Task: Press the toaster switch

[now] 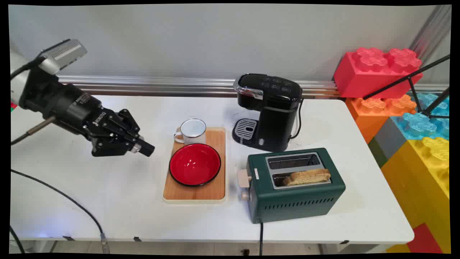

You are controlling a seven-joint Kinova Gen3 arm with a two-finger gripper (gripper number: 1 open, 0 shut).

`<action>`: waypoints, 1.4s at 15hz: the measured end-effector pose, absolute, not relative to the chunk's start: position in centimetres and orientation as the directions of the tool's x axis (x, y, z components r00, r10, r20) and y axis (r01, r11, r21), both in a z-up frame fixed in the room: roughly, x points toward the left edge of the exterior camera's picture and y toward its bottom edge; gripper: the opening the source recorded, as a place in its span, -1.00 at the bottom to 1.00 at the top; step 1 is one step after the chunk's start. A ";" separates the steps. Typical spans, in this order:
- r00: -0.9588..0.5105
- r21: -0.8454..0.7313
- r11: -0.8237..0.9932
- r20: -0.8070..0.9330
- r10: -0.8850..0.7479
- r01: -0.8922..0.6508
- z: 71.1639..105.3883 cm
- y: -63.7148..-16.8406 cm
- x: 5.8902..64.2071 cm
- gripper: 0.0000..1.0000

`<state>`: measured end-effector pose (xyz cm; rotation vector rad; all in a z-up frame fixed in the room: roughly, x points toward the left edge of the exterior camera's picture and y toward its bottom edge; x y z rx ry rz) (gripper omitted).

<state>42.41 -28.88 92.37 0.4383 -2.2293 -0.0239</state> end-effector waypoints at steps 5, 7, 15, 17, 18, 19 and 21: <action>-0.557 0.165 0.936 0.766 -0.320 -0.311 91.5 -29.0 39.2 -1.00; -0.553 0.159 0.936 0.771 -0.316 -0.313 91.2 -29.2 38.0 -1.00; -0.578 0.111 0.940 0.763 -0.289 -0.323 90.0 -31.3 30.8 -1.00; -0.597 0.101 0.942 0.750 -0.284 -0.320 89.9 -32.0 29.1 -1.00; -0.605 0.100 0.942 0.744 -0.284 -0.320 89.8 -32.3 28.4 -1.00; -0.613 0.099 0.942 0.737 -0.285 -0.320 89.8 -32.6 27.7 -1.00; -0.634 0.096 0.942 0.717 -0.289 -0.321 89.9 -33.2 26.4 -1.00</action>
